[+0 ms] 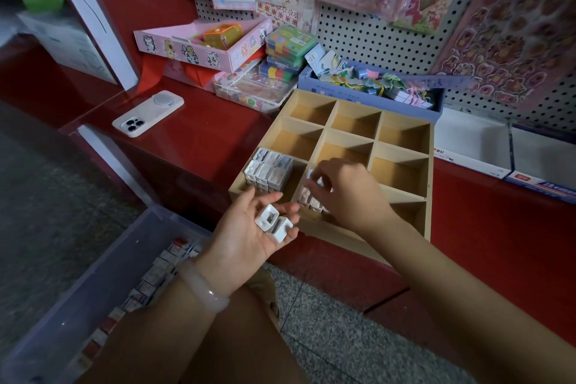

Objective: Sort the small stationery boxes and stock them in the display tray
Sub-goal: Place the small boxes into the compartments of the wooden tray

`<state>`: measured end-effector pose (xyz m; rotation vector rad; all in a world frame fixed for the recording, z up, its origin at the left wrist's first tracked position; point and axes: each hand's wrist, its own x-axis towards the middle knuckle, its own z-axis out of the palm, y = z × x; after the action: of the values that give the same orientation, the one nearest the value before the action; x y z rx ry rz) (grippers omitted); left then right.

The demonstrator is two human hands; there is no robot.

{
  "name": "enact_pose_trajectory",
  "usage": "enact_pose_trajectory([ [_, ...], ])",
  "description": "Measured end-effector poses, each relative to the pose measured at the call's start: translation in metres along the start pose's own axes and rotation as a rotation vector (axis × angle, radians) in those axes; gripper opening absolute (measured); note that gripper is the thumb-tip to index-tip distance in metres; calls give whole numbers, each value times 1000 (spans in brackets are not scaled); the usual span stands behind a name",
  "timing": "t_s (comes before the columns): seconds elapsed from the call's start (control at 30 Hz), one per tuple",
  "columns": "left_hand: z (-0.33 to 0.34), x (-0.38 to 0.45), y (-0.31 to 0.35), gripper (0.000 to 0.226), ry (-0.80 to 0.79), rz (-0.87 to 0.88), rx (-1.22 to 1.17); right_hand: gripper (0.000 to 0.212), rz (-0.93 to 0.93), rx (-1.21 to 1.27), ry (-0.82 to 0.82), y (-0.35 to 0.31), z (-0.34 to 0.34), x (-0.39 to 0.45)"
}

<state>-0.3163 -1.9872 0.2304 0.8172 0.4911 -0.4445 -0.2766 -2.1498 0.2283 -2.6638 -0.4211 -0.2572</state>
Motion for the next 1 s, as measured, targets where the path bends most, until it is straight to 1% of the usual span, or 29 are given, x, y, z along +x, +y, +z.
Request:
enact_pose_trajectory([
  [0.03, 2, 1, -1, 44, 14, 5, 11, 25, -75, 86, -12, -8, -2, 0],
  [0.1, 7, 3, -4, 47, 37, 26, 43, 29, -202, 222, -120, -21, -3, -1],
  [0.17, 11, 2, -5, 48, 60, 45, 47, 31, -258, 263, -253, -28, 1, -3],
  [0.23, 16, 0, -4, 47, 77, 61, 67, 34, -276, 257, -305, -32, 5, -4],
  [0.3, 17, -2, -2, 49, 70, 55, 93, 31, -249, 315, -316, -34, 4, -4],
  [0.4, 14, 1, -2, 52, 77, 47, 198, 28, -123, 535, -334, -33, -3, -7],
  [0.5, 9, 1, -5, 42, 100, 59, 321, 30, 6, 765, -304, -28, -9, -12],
  [0.6, 7, -2, -6, 33, 41, 87, 367, 33, 53, 879, -250, -20, -7, -18],
  [0.67, 5, -4, -6, 24, 8, 131, 401, 32, 74, 943, -245, -15, -4, -21],
  [0.73, 2, -6, -6, 15, 4, 187, 428, 30, 77, 953, -242, -9, -1, -24],
  [0.77, 2, -7, -6, 12, 3, 211, 443, 30, 72, 920, -239, -6, 0, -25],
  [0.9, 0, -5, -8, 10, 37, 240, 519, 28, 22, 720, -224, -2, 2, -25],
  [1.0, 0, -4, -9, 8, 53, 248, 558, 31, -49, 621, -176, 1, -2, -24],
])
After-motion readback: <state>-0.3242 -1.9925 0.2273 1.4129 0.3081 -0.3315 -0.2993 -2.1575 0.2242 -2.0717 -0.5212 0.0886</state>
